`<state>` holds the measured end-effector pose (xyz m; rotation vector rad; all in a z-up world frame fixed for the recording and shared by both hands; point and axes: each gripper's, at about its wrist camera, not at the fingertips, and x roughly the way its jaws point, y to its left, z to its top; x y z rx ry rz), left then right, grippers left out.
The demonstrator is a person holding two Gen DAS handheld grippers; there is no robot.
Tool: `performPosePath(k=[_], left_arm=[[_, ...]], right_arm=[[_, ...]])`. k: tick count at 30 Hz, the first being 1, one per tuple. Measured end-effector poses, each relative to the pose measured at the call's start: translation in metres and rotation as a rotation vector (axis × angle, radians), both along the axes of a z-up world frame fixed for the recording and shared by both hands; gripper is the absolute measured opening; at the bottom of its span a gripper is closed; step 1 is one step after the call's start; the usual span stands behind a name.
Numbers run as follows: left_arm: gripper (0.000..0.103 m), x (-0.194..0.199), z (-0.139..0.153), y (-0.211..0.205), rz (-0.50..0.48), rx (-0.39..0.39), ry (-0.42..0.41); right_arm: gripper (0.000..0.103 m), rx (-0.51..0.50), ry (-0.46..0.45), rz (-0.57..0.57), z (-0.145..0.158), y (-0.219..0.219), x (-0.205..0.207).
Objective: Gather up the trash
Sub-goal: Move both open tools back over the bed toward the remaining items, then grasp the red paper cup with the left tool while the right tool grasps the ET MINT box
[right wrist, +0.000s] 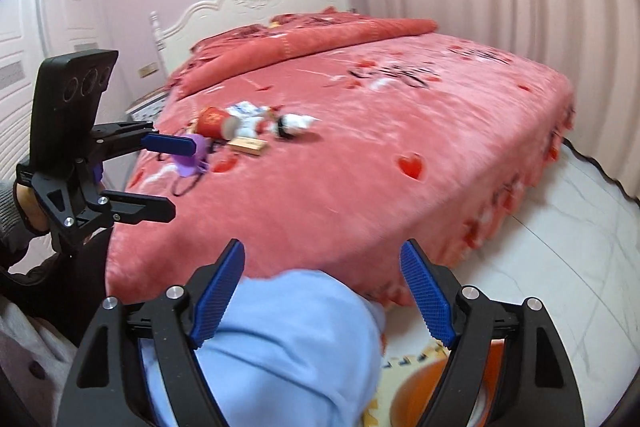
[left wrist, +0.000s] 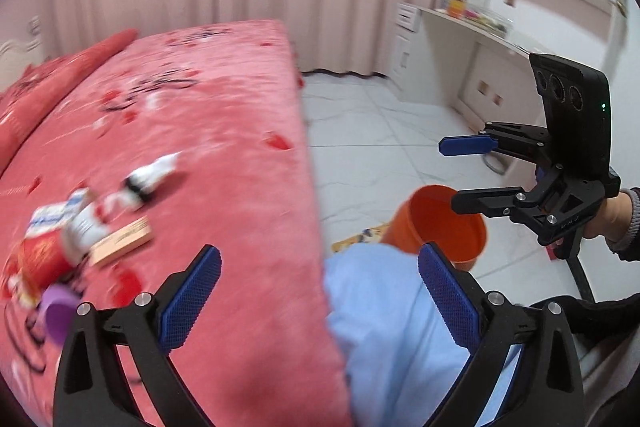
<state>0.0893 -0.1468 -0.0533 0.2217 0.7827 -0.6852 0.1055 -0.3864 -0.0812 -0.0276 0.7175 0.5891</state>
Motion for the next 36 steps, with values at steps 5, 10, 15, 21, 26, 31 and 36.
performPosePath(k=[5,10,15,21,26,31,36], left_arm=[[0.097,-0.008,0.003,0.045,0.093,-0.016,-0.010],[0.097,-0.013,0.003,0.083,0.174,-0.020,-0.016],[0.097,-0.013,-0.001,0.120,0.243,-0.029,-0.009],[0.097,0.000,-0.007,0.160,0.328,-0.045,0.002],[0.097,0.019,-0.014,0.186,0.383,-0.060,0.019],[0.097,0.044,-0.018,0.201,0.401,-0.070,0.028],[0.097,0.068,-0.017,0.209,0.389,-0.072,0.024]], right_arm=[[0.080,0.003,-0.002,0.084,0.005,0.049,0.015],[0.080,0.011,0.003,0.157,0.006,0.095,0.028],[0.080,0.007,0.003,0.234,0.004,0.141,0.043],[0.080,-0.004,0.013,0.283,-0.004,0.175,0.069],[0.080,-0.019,0.023,0.302,-0.013,0.197,0.099],[0.080,-0.043,0.027,0.326,-0.026,0.215,0.126],[0.079,-0.065,0.021,0.362,-0.039,0.233,0.149]])
